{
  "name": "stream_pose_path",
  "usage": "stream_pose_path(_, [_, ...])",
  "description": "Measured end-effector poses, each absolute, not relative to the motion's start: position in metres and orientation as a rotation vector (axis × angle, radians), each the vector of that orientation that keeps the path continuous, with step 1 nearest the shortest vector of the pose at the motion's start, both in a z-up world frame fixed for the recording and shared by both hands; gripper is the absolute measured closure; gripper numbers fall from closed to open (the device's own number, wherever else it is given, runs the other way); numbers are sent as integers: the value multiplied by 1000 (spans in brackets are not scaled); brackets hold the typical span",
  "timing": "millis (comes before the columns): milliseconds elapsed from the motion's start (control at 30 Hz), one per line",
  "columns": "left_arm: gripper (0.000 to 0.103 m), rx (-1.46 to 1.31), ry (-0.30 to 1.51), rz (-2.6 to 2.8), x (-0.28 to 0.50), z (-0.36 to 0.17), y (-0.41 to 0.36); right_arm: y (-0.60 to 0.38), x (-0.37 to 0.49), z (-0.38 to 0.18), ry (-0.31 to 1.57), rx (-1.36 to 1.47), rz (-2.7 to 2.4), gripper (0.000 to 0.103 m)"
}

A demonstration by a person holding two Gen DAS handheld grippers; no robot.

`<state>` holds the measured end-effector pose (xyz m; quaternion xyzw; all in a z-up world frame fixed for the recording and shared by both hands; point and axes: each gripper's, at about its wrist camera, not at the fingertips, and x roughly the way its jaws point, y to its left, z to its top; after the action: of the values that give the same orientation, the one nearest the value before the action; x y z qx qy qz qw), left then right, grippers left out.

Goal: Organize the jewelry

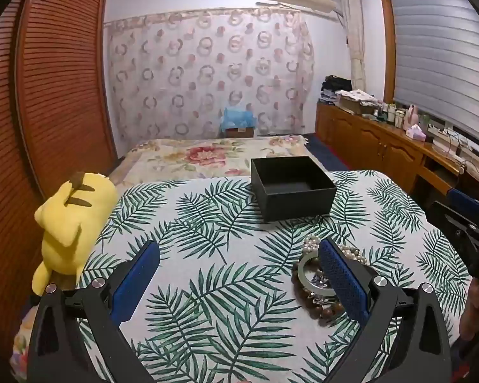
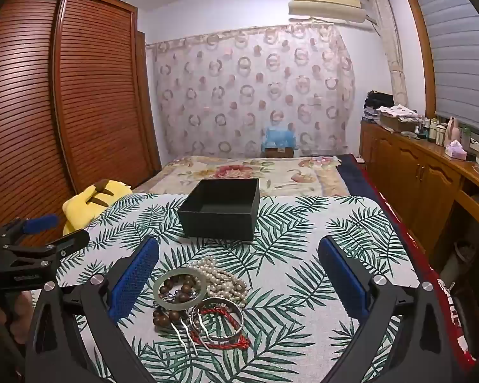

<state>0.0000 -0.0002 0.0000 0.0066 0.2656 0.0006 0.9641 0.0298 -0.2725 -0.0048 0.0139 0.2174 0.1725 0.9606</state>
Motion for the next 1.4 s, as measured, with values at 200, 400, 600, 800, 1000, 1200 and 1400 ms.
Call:
stream_pose_path(200, [7, 14, 537, 1, 0, 0, 0, -273, 30, -4, 437, 27, 348, 2])
stream_pose_path(400, [7, 15, 529, 5, 3, 9, -6, -277, 28, -10, 436, 27, 346, 2])
stream_pose_path(600, [7, 17, 523, 3, -2, 9, -5, -276, 30, -8, 435, 27, 347, 2])
stream_pose_path(800, [7, 21, 517, 0, -4, 10, -7, -275, 29, 1, 429, 26, 347, 2])
stream_pose_path(1000, [7, 21, 516, -1, -4, 13, -7, -274, 29, 3, 429, 27, 349, 2])
stream_pose_path(1200, [7, 22, 511, -2, -5, 16, -9, -274, 28, 3, 428, 27, 349, 2])
stream_pose_path(1400, [7, 22, 509, -2, -6, 18, -11, -274, 28, 3, 428, 27, 350, 2])
